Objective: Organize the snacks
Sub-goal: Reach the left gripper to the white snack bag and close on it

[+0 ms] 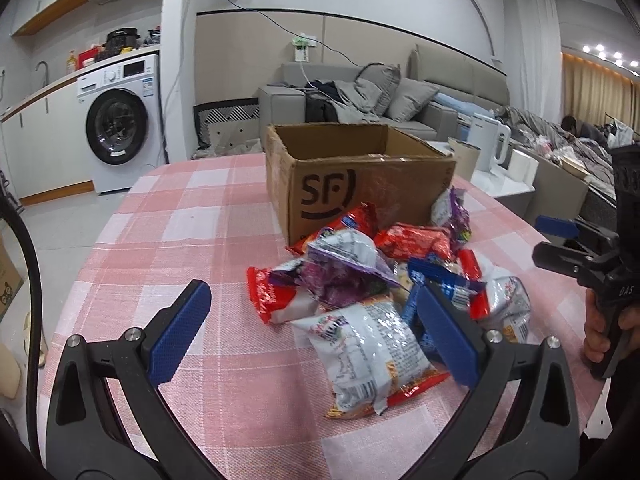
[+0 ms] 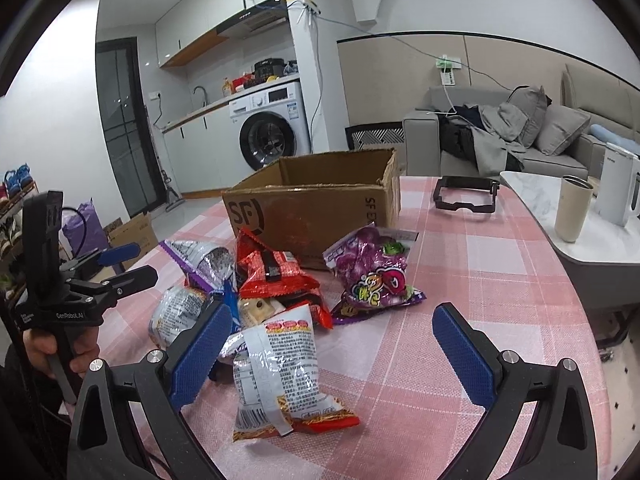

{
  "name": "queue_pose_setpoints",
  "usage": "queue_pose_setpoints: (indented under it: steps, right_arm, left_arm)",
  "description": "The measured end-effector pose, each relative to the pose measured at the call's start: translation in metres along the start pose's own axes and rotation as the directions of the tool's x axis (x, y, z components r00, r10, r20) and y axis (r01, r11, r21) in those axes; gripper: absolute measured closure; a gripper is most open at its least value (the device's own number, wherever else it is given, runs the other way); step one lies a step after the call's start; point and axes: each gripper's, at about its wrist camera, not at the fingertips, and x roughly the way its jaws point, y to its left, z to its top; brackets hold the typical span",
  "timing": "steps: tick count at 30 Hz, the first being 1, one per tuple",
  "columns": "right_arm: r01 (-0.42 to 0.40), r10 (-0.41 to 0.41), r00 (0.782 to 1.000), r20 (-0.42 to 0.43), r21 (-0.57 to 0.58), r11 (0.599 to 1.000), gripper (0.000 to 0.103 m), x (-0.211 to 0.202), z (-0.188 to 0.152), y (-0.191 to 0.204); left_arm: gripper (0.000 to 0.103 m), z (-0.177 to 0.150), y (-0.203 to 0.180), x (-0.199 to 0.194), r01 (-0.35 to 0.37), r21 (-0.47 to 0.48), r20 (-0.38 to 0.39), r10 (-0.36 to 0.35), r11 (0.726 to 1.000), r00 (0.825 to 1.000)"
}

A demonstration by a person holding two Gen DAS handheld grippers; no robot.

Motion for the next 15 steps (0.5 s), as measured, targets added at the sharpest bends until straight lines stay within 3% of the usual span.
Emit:
queue_pose_setpoints:
  steps: [10, 15]
  right_arm:
    - [-0.028, 0.023, 0.996, -0.089, -0.050, 0.998, 0.001, 0.016, -0.007, 0.011]
    - [-0.041, 0.033, 0.992, -0.118, -0.062, 0.997, 0.001, 0.020, -0.010, 0.012]
  left_arm:
    - [0.000, -0.008, -0.022, 0.014, 0.049, 0.050, -0.097, -0.044, 0.998, 0.994]
    - [0.000, -0.008, -0.020, 0.022, 0.031, 0.048, -0.127, -0.025, 0.998, 0.992]
